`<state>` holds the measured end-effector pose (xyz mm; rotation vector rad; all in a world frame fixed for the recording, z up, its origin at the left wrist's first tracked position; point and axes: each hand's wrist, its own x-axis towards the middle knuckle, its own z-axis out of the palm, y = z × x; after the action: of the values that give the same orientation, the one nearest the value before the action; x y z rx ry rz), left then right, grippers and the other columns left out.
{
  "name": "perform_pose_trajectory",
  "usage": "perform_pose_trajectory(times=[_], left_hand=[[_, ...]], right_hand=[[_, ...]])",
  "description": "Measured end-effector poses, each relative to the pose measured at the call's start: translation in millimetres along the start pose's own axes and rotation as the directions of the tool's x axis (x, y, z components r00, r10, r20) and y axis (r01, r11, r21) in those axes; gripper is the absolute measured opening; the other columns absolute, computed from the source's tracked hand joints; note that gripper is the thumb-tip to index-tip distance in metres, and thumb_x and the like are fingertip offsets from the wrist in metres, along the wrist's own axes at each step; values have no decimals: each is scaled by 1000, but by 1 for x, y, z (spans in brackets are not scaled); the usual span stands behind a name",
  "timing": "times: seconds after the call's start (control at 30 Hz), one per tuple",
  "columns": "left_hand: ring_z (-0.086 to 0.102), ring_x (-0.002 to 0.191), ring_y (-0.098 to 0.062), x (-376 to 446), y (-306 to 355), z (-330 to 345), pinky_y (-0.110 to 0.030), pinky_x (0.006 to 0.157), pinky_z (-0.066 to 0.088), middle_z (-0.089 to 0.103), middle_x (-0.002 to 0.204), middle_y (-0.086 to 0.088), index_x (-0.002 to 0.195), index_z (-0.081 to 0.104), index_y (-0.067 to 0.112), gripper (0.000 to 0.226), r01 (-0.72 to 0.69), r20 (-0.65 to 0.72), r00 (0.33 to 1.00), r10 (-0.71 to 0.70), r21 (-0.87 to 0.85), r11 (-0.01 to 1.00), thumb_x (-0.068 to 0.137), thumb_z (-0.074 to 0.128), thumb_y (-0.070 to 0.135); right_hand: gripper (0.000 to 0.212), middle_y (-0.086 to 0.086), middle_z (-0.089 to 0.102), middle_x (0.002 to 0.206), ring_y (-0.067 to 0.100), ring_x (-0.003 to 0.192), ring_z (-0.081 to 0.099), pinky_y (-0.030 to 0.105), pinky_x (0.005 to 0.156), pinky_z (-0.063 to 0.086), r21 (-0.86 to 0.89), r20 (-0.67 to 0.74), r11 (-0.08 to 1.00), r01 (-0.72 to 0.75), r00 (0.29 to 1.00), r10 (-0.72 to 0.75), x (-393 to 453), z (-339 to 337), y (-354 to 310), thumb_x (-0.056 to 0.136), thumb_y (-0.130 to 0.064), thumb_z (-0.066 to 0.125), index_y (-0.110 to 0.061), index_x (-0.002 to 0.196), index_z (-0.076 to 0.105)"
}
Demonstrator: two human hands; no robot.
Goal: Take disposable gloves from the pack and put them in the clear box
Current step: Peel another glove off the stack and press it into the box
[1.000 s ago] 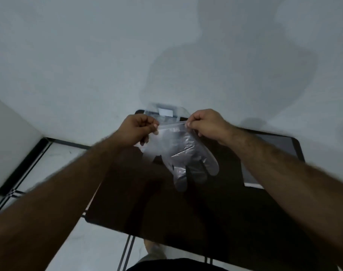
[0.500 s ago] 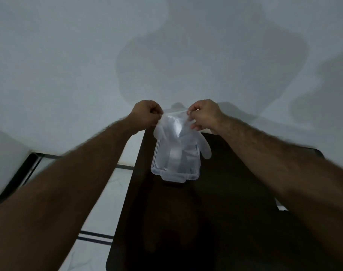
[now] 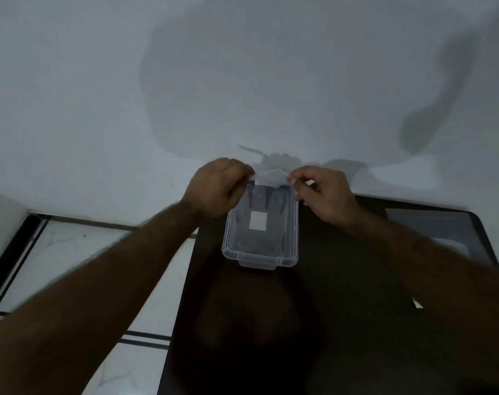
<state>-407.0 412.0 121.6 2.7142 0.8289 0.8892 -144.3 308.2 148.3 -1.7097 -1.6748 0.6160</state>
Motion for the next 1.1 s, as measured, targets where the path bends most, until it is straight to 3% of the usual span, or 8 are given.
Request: perform_pose_trajectory(times=[0.17, 0.37, 0.5, 0.67, 0.77, 0.9, 1.0, 1.1], left_hand=[[71, 85, -33, -29, -13, 35, -40, 76, 57, 78, 101, -11, 109, 76, 6, 20, -82, 147, 986, 78, 22, 996, 92, 67, 11], [68, 76, -30, -44, -22, 65, -42, 70, 57, 79, 92, -8, 107, 78, 8, 27, -120, 275, 956, 105, 38, 992, 97, 56, 19], [63, 80, -25, -49, -28, 75, -39, 71, 49, 81, 91, 0, 109, 81, 15, 20, -110, 366, 927, 84, 49, 993, 95, 66, 16], [61, 77, -26, -51, -27, 83, -39, 71, 48, 77, 76, 2, 101, 82, 18, 18, -187, 448, 884, 133, 77, 979, 83, 84, 15], [62, 79, -26, -49, -26, 86, -39, 73, 47, 76, 75, 1, 100, 82, 19, 17, -216, 496, 856, 143, 94, 972, 83, 83, 16], [61, 90, -24, -45, -25, 88, -40, 82, 45, 76, 82, 2, 105, 81, 23, 15, -243, 590, 799, 116, 140, 960, 91, 75, 23], [59, 98, -23, -40, -23, 89, -42, 92, 44, 76, 91, 2, 111, 78, 25, 18, -271, 684, 724, 88, 165, 948, 97, 67, 28], [57, 109, -21, -37, -22, 89, -44, 101, 38, 73, 102, 5, 117, 75, 31, 23, -313, 766, 641, 43, 210, 926, 102, 59, 38]], right_hand=[[24, 3, 80, 116, 17, 102, 73, 36, 92, 59, -267, 154, 959, 96, 986, -56, -9, 21, 35, 102, -19, 68, -11, 122, 79], [28, 1, 79, 110, 22, 96, 75, 42, 82, 62, -502, 312, 837, 218, 948, -59, -10, 46, 61, 101, -29, 55, -18, 110, 79], [25, -4, 74, 110, 17, 88, 73, 40, 78, 63, -649, 491, 692, 316, 869, 63, -10, 58, 64, 103, -32, 50, -26, 114, 72], [27, -1, 70, 111, 19, 90, 72, 39, 79, 61, -665, 650, 576, 475, 748, 134, -9, 68, 53, 107, -30, 51, -23, 127, 68], [23, -2, 59, 95, 19, 87, 69, 39, 79, 59, -663, 687, 543, 515, 708, 166, -6, 75, 50, 108, -30, 53, -20, 124, 66], [23, -3, 55, 92, 14, 81, 59, 35, 78, 55, -645, 723, 537, 545, 663, 195, -3, 82, 52, 106, -28, 58, -20, 125, 68], [28, -1, 61, 100, 15, 85, 59, 35, 81, 54, -613, 767, 525, 590, 604, 215, 1, 81, 53, 108, -34, 56, -19, 128, 68], [37, 2, 68, 121, 19, 103, 68, 36, 85, 52, -546, 828, 523, 654, 516, 219, 7, 80, 52, 109, -42, 55, -22, 138, 65]])
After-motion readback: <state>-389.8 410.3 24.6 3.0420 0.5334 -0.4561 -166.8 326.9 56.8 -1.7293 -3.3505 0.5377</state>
